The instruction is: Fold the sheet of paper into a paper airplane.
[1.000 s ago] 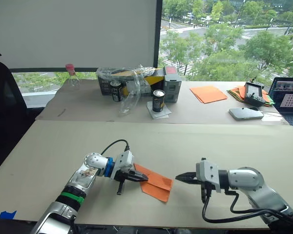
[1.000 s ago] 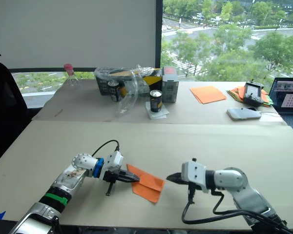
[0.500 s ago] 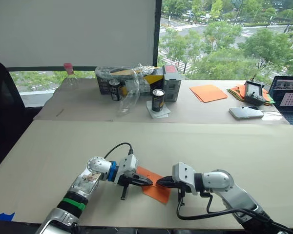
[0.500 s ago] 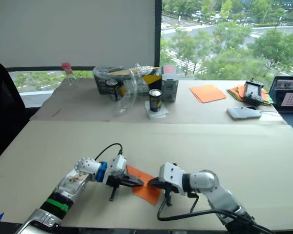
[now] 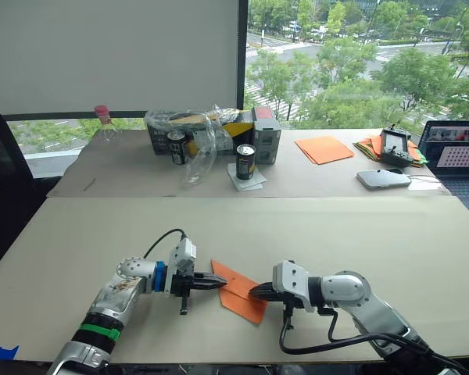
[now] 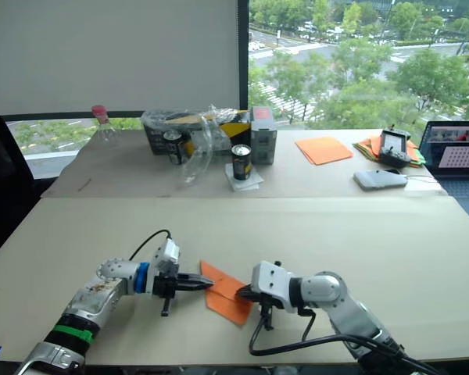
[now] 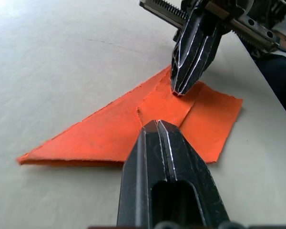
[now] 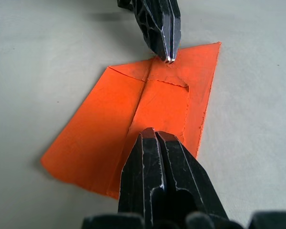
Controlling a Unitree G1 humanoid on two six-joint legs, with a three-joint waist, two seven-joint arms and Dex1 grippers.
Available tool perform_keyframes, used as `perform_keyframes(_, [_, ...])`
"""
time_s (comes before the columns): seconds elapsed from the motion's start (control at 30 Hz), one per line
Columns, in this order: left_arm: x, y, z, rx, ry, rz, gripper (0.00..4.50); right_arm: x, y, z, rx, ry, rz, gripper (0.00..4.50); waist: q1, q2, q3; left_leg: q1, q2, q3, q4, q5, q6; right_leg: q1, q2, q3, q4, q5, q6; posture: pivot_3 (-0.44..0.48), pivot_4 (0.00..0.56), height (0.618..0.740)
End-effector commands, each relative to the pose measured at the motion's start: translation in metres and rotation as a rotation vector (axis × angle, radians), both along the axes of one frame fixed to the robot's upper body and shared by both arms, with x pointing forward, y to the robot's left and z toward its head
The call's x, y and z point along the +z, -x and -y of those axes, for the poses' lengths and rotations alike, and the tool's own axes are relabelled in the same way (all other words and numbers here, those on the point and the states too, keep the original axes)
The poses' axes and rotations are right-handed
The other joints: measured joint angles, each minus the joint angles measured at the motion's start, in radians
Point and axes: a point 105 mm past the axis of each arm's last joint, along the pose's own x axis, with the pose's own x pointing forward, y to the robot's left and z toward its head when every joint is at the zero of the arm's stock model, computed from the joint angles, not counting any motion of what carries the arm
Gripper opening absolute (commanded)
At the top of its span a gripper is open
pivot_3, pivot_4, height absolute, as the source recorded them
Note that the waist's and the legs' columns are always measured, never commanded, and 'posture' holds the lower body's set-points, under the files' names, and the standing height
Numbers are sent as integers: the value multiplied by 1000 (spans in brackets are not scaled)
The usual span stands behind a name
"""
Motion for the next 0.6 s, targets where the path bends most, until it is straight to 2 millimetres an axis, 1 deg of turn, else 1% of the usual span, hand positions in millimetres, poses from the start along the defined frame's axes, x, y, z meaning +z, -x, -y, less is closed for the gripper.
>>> perform_keyframes(0.03, [-21, 11, -18, 24, -106, -36, 0, -30, 6, 11, -29, 88, -98, 33, -1, 0, 0, 0, 0, 0, 0, 0, 0, 0, 0, 0, 0, 1, -1, 0, 150, 670])
perform_keyframes(0.1, [-25, 19, -19, 12, -123, -45, 0, -30, 5, 10, -22, 91, -96, 33, -2, 1, -1, 1, 0, 1, 0, 0, 0, 1, 0, 1, 0, 1, -1, 0, 150, 670])
perform_keyframes(0.17, [-23, 19, -19, 30, -105, -47, 0, -28, 4, 9, -17, 89, -87, 33, -3, 2, -1, 1, 0, 1, 0, 0, 0, 1, 0, 2, 0, 0, -1, 0, 150, 670])
perform_keyframes(0.2, [-19, 17, -20, 48, -88, -42, 0, -23, 3, 6, -7, 63, -73, 33, -3, 3, -2, 2, 0, 1, -1, 0, 0, 1, 0, 2, 0, 0, 0, 0, 150, 670])
perform_keyframes(0.3, [-4, 17, -21, 57, -53, -16, 0, 9, 0, -3, -17, -80, -52, 33, -3, 2, -1, 2, 1, 1, -1, 0, 0, 0, 2, 2, 0, -1, 2, 0, 150, 670])
perform_keyframes(0.37, [9, 17, -21, 63, -10, -9, 0, 25, 0, -3, -23, -120, -44, 33, -6, 3, 0, -2, 1, 1, -1, 0, 0, -2, 2, 2, 0, 0, 0, 0, 150, 670])
perform_keyframes(0.4, [14, 17, -21, 67, 5, -11, 0, 29, 1, -2, -25, -129, -46, 33, -6, 3, 1, -5, 1, 1, -1, 0, -1, -3, 2, 3, 1, 1, -3, 0, 150, 670])
perform_keyframes(0.47, [26, 19, -23, 56, 8, 0, 0, 41, 0, 5, -79, -167, -95, 33, -4, 2, 3, -9, 1, 1, -1, 0, -1, -7, 2, 3, 1, 2, -3, 0, 150, 670])
perform_keyframes(0.53, [35, 22, -24, 46, -4, 5, 0, 48, 2, 13, -125, -182, -147, 33, -3, 2, 4, -16, 0, 1, 0, 1, -2, -17, 2, 3, 1, 3, -4, 0, 150, 670])
perform_keyframes(0.57, [37, 24, -25, 30, -28, 14, 0, 51, 3, 18, -149, -188, -181, 33, -1, 2, 4, -18, 0, 1, 0, 1, -2, -18, 2, 3, 1, 4, -4, 0, 150, 670])
perform_keyframes(0.6, [38, 25, -26, 23, -42, 19, 0, 53, 5, 22, -160, -192, -205, 302, 1, 2, 4, -19, 0, 1, 0, 1, -3, -19, 2, 3, 0, 5, -5, 0, 150, 670])
